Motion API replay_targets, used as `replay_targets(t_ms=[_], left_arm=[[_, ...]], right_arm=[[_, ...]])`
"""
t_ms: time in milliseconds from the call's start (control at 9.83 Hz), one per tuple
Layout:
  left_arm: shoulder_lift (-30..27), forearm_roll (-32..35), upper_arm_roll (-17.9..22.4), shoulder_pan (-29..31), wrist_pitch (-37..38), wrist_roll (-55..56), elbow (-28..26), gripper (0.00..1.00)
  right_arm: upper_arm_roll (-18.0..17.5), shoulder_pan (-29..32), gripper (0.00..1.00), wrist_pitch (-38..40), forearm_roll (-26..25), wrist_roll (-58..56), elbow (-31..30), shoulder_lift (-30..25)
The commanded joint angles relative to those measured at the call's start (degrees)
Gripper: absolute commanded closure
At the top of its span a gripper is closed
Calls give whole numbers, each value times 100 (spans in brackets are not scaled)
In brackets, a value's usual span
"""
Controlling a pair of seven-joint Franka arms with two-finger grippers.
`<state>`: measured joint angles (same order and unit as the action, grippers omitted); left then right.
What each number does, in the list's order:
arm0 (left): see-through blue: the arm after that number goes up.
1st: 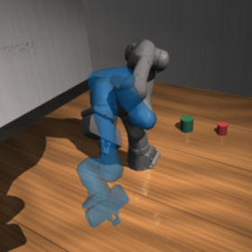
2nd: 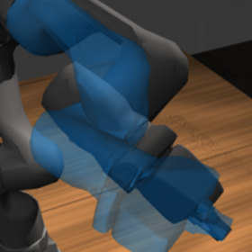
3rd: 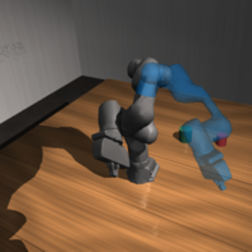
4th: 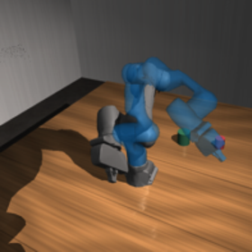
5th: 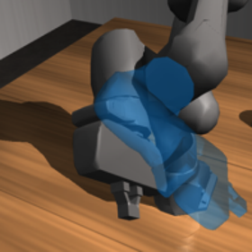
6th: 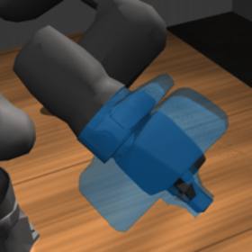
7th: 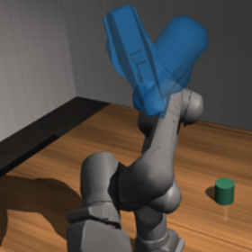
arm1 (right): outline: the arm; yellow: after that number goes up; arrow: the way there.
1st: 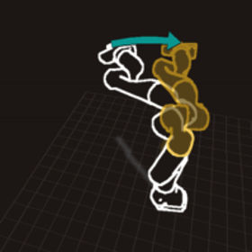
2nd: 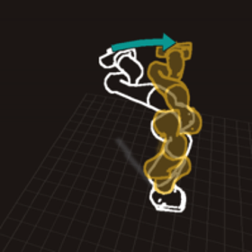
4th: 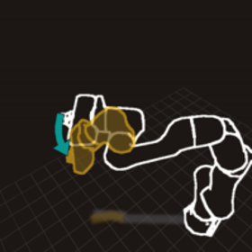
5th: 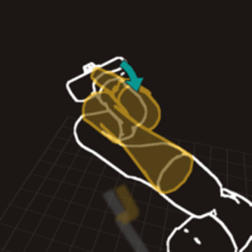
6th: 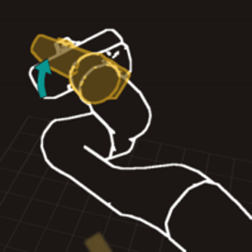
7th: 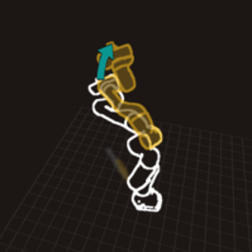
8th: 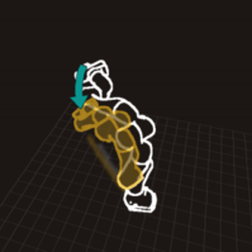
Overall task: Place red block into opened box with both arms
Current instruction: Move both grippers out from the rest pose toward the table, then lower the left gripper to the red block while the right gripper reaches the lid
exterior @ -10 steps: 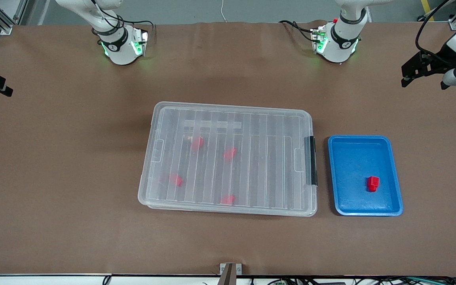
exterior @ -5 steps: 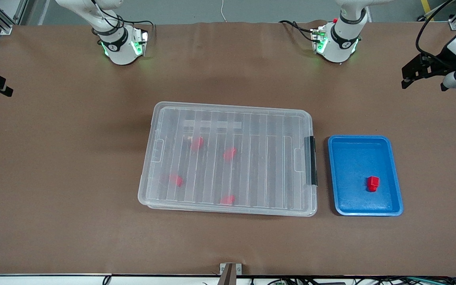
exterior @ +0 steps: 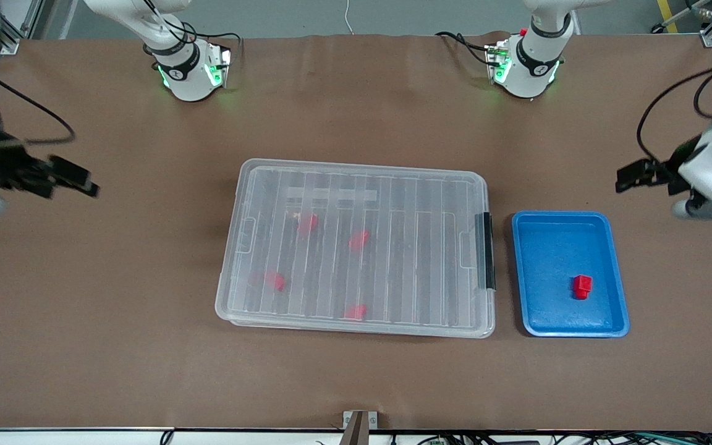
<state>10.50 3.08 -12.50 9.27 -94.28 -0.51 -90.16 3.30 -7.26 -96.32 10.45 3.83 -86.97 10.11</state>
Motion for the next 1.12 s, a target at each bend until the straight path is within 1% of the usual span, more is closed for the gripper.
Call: replay_targets(t_ms=[0,102,203,305,407,508,610,814,915,1017], left_arm=[[836,281,-33,110,-606,-2,25,0],[1213,272,-33,137,-1000,24,33,0],[1626,272,-33,137,-1439,24,51,0],[1961,290,-33,146,-1748,24,60,0],[2225,446,-33,146,-1847,-2,77,0],[2419,744,-33,154,-1857,-37,86,0],[2647,895,-42,241,-1892,24,103,0],[3017,984,-33,347,-2469,-98,95,0],[3210,984,-33,400,-2690,-90,95,4],[3351,967,-33,392,-2753,-90,104,8]], right_arm=[[-293,-248,0,-386,71,109,84,726],[-416,-458,0,-684,10,266,66,990],[-435,-565,0,-904,-103,537,-38,1158],[-444,-714,0,-1124,-313,557,-248,1195],[-444,-846,0,-1439,-376,566,-537,1204],[-444,-917,0,-1791,-386,557,-775,1204],[-444,-909,0,-1838,-447,557,-821,1239],[-444,-856,0,-1838,-763,557,-926,1309],[-444,-900,0,-1934,-825,566,-988,1361],[-444,-900,0,-1970,-834,557,-989,1423]])
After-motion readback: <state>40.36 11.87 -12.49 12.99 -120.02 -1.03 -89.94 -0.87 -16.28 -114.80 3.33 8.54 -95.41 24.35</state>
